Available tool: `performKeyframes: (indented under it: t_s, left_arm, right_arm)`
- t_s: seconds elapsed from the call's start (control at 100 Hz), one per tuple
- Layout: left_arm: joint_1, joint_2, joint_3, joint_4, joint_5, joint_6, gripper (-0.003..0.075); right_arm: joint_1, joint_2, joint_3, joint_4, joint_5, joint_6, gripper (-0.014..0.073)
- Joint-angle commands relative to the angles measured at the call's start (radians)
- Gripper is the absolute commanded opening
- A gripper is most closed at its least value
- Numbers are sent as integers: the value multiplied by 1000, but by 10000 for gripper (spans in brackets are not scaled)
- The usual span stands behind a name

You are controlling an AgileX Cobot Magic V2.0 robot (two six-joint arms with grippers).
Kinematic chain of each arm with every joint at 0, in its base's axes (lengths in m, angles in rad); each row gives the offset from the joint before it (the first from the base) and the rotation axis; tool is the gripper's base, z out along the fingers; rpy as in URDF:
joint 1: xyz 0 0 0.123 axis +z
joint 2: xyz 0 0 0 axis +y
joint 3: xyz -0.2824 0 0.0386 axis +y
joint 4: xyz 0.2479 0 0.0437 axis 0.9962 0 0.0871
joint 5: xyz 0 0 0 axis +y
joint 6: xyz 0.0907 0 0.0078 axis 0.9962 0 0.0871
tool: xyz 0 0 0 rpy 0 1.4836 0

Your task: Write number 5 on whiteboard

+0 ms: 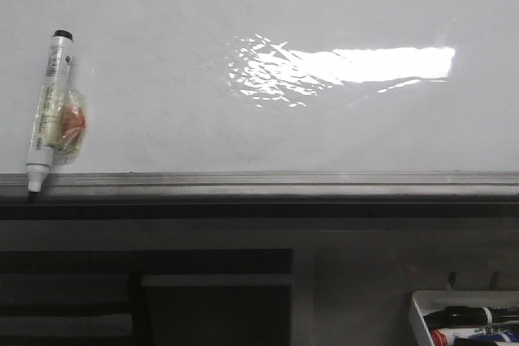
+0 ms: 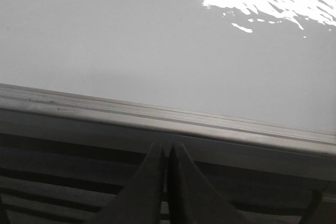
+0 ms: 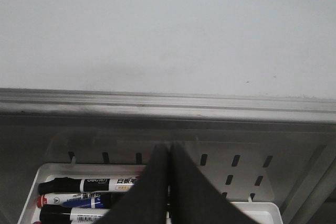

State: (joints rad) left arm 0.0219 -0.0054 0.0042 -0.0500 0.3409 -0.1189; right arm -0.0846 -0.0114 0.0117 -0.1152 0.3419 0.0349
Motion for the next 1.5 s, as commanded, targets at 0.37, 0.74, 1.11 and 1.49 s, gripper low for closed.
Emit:
performKeyframes:
  t_s: [0.37,0.74,1.11,1.49]
  left_arm:
    - [2,-29,17,-3,-46,-8,-20]
    - [2,-29,17,-3,-46,-8,-20]
    - [2,-29,17,-3,-48,-8,-20]
    - [2,-29,17,-3,-66,-8,-20]
  right_arm:
    - [-7,-19,26,-5,-16,-5,-61]
    - [-7,-19,26,-5,-16,-5,-61]
    - [-7,-19,26,-5,-16,-5,-61]
    - [-7,-19,26,-5,-16,-5,-61]
